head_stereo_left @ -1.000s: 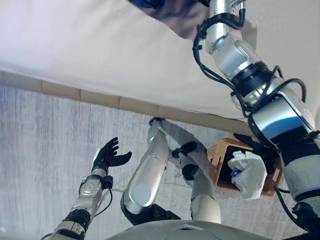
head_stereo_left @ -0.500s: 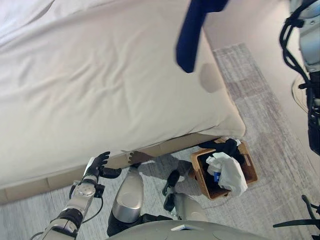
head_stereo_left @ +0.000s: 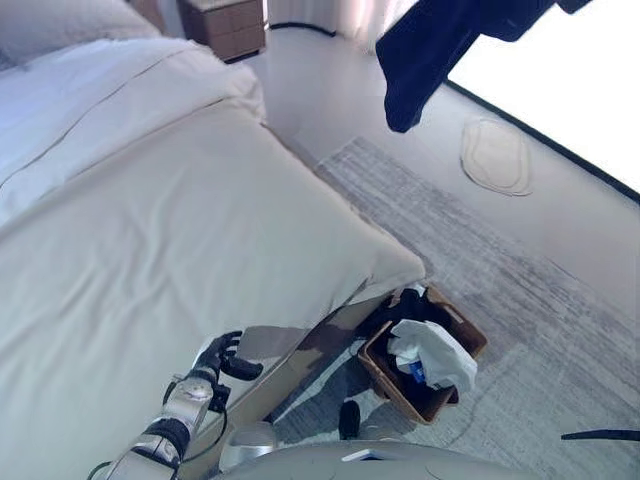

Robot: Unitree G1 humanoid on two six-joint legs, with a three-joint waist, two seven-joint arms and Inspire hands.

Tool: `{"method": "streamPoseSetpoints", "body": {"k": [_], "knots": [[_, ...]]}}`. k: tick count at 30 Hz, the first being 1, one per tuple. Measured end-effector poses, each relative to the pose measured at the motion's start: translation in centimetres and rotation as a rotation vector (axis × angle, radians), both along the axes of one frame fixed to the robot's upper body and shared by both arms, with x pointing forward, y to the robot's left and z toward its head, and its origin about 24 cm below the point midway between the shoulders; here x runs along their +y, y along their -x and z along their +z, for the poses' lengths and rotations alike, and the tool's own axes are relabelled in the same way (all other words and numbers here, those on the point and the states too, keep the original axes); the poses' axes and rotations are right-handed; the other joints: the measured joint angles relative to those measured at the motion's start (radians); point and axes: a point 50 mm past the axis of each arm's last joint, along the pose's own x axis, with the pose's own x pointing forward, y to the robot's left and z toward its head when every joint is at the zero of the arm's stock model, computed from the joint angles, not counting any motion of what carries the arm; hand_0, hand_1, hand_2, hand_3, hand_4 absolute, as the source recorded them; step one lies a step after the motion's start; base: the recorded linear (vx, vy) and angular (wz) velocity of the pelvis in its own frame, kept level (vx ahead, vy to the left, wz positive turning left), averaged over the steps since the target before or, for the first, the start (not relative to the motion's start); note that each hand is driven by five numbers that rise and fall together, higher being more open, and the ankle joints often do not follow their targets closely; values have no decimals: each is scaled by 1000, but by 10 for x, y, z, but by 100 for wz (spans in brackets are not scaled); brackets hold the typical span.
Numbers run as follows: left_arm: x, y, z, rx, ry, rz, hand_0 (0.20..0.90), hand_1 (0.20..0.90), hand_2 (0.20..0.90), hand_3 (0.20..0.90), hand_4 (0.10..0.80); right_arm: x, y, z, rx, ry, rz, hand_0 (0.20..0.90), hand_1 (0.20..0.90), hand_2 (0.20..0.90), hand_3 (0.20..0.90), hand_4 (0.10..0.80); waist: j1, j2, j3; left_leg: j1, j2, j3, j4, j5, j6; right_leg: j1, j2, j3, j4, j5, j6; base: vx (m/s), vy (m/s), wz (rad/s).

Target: Pick up the clothes from the bed and place them into the basket

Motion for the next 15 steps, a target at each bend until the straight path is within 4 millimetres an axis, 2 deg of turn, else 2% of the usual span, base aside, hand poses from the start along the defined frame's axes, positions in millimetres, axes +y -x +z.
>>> {"method": "streamPoseSetpoints", "body": {"k": [5, 8, 10, 12, 14, 15], "knots": [[3, 26, -10, 78, 8, -3, 900, 900, 900, 900, 800, -32, -13, -74, 267, -58, -25, 300, 300, 300, 200, 100, -21, 23, -30, 3, 15, 26, -5, -23, -12, -13, 9, 26, -5, -12, -5, 17, -52, -17], [3, 44, -15, 128, 7, -16, 900, 900, 900, 900, 800, -51, -12, -121, 411, -124, -52, 300, 300, 300, 200, 100, -35, 44, -47, -7, 16, 28, -6, -22, -10, -25, 7, 29, -5, -12, -5, 26, -48, -7], [2, 53, -18, 149, 12, -10, 900, 900, 900, 900, 800, -62, -8, -150, 480, -174, -64, 300, 300, 300, 200, 100, -46, 61, -56, -18, 17, 28, -4, -19, -6, -35, 8, 29, -4, -11, -6, 28, -80, -4], [-1, 66, -22, 178, 20, -6, 900, 900, 900, 900, 800, -72, -1, -193, 583, -249, -76, 300, 300, 300, 200, 100, -56, 81, -68, -19, 18, 27, -5, -17, -3, -36, 9, 28, -5, -10, -6, 75, -110, 1], [-5, 67, -23, 179, 22, -24, 900, 900, 900, 900, 800, -74, 4, -222, 671, -274, -79, 300, 300, 300, 200, 100, -58, 94, -73, -23, 19, 26, -5, -18, -5, -40, 9, 28, -5, -10, -6, -14, -105, 1], [-6, 66, -23, 174, 20, -38, 900, 900, 900, 900, 800, -72, 7, -236, 699, -286, -75, 300, 300, 300, 200, 100, -58, 97, -75, -29, 20, 26, -5, -13, 3, -48, 9, 28, -5, -10, -6, -130, -105, -2]]}}
